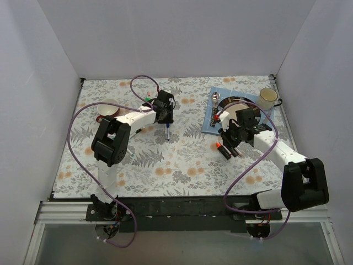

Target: Open the pen caps

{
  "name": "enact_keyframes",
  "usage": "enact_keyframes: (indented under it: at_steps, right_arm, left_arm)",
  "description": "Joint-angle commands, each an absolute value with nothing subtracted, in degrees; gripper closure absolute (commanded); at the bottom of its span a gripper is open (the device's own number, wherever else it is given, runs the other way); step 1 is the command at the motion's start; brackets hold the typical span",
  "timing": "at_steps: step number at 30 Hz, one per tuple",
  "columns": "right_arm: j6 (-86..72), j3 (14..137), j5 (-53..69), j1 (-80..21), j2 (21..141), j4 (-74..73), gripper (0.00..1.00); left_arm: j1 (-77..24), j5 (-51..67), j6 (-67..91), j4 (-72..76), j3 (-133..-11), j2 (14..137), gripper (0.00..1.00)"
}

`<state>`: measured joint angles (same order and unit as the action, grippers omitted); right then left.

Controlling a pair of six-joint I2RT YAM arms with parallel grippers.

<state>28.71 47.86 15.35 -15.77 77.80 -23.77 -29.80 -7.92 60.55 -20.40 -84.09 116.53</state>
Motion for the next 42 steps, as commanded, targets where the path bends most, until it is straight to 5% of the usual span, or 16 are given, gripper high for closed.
enact_keyframes:
  at_steps: [1, 24, 26, 30, 32, 38, 42]
  right_arm:
    - [29.18, 47.64, 16.61, -15.56, 76.03, -23.47, 0.72]
    - [29.27, 47.64, 17.05, -15.56, 75.94, -23.64, 0.72]
    - [29.27, 47.64, 17.23, -15.56, 76.02, -23.73, 0.73]
    - [29.35, 47.64, 18.19, -15.56, 76.11, -23.82, 0.72]
    - [29.36, 47.64, 20.03, -15.56, 76.03, -24.08, 0.72]
    - [30.06, 47.46, 32.21, -15.65, 74.71, -24.7, 0.67]
    - [27.69, 45.27, 42.08, -15.73, 72.51, -19.97, 0.51]
  left_arm:
    - [-30.06, -10.19, 59.59, -22.76, -86.75, 117.16, 0.72]
    - [-31.29, -12.83, 58.45, -26.28, -89.12, 122.7, 0.72]
    - [-31.38, -13.53, 58.71, -26.19, -88.33, 122.43, 0.75]
    - [-31.46, -13.54, 59.06, -25.23, -87.54, 121.12, 1.0]
    - [-31.38, -12.05, 60.02, -23.65, -85.79, 118.57, 1.0]
    - [-31.38, -3.7, 65.73, -7.85, -72.8, 103.15, 1.0]
    - [-31.55, 7.17, 76.95, 13.99, -56.9, 91.78, 1.0]
